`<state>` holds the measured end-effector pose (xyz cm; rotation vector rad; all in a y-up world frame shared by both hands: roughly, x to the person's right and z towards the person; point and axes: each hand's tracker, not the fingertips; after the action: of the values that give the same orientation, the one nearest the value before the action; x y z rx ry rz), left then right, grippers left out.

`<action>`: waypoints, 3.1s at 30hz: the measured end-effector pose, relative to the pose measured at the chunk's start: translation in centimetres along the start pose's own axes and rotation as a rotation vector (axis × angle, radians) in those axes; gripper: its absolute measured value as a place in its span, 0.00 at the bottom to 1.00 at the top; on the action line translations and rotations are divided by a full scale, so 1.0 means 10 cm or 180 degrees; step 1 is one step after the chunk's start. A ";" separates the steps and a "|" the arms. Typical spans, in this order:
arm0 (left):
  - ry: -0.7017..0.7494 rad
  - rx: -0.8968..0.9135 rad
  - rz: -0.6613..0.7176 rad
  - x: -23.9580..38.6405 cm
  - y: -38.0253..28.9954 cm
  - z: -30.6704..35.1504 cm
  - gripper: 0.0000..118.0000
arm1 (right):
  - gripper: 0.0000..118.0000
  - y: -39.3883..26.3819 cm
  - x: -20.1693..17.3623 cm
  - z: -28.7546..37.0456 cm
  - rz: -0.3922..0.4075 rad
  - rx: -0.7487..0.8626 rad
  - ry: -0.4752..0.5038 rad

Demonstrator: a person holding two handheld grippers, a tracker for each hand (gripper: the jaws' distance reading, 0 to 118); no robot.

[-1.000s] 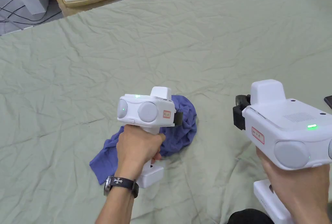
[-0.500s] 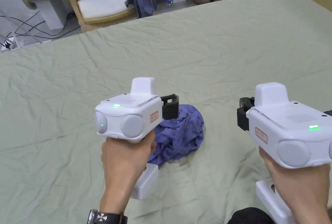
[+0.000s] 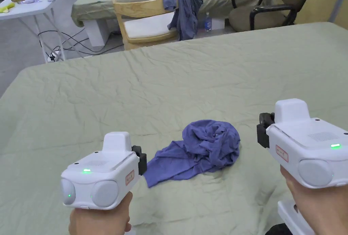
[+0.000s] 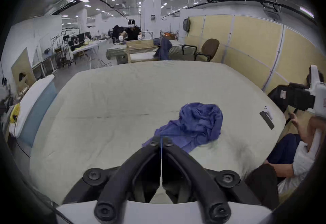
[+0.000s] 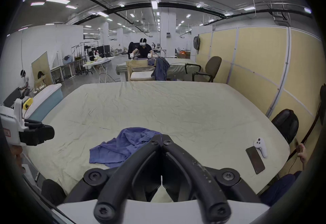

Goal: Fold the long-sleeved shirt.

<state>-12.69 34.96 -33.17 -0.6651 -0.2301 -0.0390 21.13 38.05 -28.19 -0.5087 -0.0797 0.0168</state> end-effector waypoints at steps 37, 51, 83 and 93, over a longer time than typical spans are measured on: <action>-0.0314 -0.1292 0.0437 -0.35 -0.59 -2.50 0.04 | 0.02 -0.45 0.11 -1.19 0.0195 -0.0864 -0.0032; -0.0286 -0.1427 0.0431 -0.32 -0.61 -2.60 0.04 | 0.45 -0.05 0.09 -2.00 -0.0361 -0.1357 0.1018; -0.0019 0.0456 0.0026 -0.67 1.29 -0.34 0.03 | 0.08 1.25 -0.01 -0.48 0.0419 0.0125 0.0640; 0.0165 0.1262 -0.0263 -1.01 2.63 1.28 0.03 | 0.08 2.38 -0.09 0.65 0.0661 0.0884 0.0519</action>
<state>-22.24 63.17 -41.68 -0.2594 -0.2078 -0.0873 19.78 61.98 -34.18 -0.2374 0.1342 0.1869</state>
